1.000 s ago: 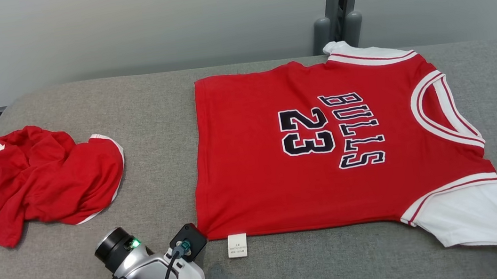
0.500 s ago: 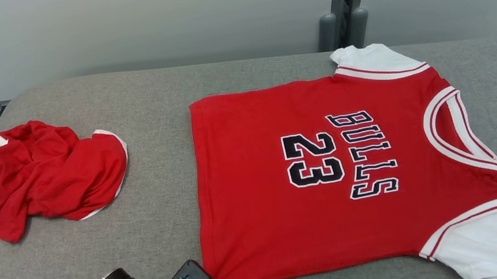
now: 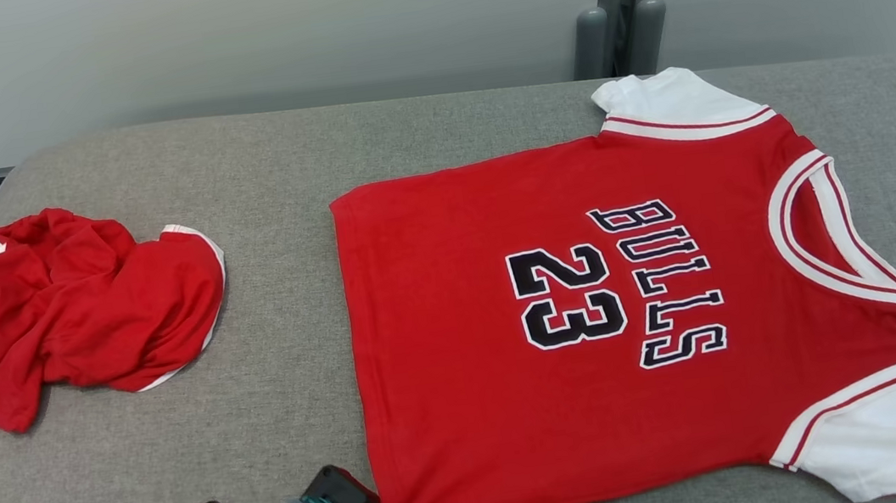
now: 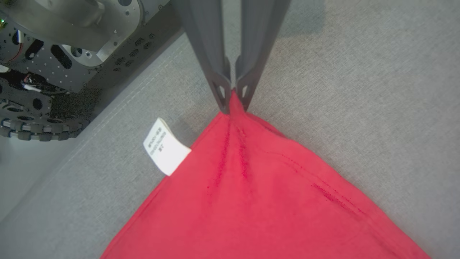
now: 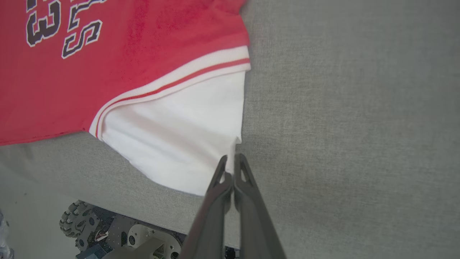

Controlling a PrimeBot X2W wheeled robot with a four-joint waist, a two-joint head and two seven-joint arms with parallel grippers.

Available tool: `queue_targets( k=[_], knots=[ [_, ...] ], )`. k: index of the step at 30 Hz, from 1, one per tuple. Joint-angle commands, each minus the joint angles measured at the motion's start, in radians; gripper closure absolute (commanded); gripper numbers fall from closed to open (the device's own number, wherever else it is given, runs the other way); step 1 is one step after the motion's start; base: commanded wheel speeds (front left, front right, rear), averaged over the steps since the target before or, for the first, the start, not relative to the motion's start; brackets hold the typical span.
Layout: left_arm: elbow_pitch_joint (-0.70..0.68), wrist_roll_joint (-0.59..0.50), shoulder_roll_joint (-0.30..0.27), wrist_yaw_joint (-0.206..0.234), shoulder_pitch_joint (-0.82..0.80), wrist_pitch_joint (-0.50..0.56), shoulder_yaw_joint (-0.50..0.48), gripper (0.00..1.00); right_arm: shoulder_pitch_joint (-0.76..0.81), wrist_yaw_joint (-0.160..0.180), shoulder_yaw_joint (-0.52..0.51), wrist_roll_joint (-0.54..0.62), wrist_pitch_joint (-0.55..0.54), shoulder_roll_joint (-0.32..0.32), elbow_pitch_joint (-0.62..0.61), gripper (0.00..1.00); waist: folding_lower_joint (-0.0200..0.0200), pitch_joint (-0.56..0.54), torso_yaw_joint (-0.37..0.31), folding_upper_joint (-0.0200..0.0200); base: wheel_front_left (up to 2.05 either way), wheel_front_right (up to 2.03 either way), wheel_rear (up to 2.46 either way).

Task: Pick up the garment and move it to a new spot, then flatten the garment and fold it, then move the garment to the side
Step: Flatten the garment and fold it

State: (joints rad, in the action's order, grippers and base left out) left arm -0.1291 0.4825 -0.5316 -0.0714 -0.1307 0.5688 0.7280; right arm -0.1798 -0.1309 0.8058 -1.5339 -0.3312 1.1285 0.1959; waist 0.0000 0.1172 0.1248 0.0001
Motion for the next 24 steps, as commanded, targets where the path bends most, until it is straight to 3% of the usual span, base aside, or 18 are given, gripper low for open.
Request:
queue_targets(
  k=[1,12,16,24],
  knots=[
    [-0.009,0.015,-0.002,0.008,0.001,0.001,-0.015,1.00,-0.015,0.000,-0.012,0.006,0.014,0.004,0.002,1.00,0.0000,0.003,0.000,-0.0001,0.00,0.00,0.00],
    [-0.079,0.172,0.017,0.019,-0.013,0.024,-0.097,1.00,-0.088,0.000,-0.054,0.056,0.063,-0.029,0.022,1.00,0.0000,0.016,0.001,-0.0001,0.00,0.00,0.00],
    [-0.078,0.170,0.015,0.026,-0.037,0.031,-0.108,1.00,-0.126,0.000,-0.064,0.091,0.076,-0.044,0.032,1.00,0.0000,0.028,0.005,-0.0001,0.00,0.00,0.00],
    [-0.040,0.210,0.072,0.048,-0.078,0.008,-0.134,1.00,-0.213,0.000,-0.078,0.196,0.132,-0.089,0.069,1.00,0.0000,0.056,0.009,-0.0001,0.00,0.00,0.00]
  ],
)
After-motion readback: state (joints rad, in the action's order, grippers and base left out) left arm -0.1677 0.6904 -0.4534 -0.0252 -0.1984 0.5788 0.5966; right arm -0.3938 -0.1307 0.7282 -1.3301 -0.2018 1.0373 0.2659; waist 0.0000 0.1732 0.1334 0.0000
